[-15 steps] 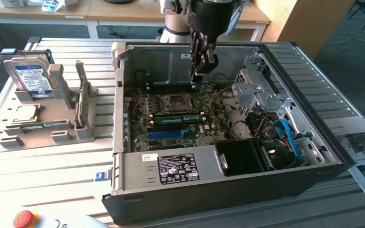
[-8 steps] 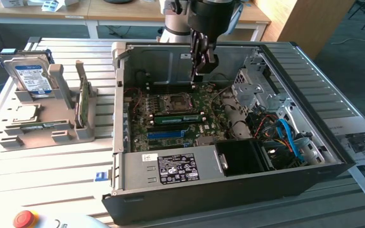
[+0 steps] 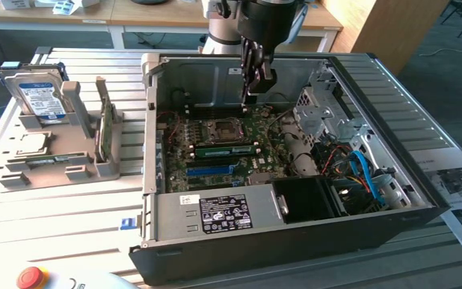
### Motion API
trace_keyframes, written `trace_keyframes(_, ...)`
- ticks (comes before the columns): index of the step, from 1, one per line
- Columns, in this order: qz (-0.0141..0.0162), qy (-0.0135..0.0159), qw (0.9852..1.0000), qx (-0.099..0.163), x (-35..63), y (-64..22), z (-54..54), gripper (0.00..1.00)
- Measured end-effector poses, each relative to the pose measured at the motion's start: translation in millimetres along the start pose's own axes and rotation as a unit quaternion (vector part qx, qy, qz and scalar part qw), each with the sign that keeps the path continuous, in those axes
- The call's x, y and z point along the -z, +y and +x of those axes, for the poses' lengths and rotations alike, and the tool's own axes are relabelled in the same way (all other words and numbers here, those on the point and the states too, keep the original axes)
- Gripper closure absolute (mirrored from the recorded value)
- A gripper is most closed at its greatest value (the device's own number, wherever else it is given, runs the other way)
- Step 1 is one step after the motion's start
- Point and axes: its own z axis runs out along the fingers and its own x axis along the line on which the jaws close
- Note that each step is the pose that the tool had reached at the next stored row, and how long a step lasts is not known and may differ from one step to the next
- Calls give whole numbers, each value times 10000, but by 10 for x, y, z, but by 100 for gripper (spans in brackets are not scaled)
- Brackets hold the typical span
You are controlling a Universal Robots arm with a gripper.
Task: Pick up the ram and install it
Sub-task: 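Insert the ram into the slot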
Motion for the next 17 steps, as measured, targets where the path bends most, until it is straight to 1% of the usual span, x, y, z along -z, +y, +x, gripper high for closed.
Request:
trace_keyframes(6,0,0,10000,0,0,0,0,76)
trace_keyframes(8,0,0,10000,0,0,0,0,89)
trace_keyframes(17,0,0,10000,0,0,0,0,89)
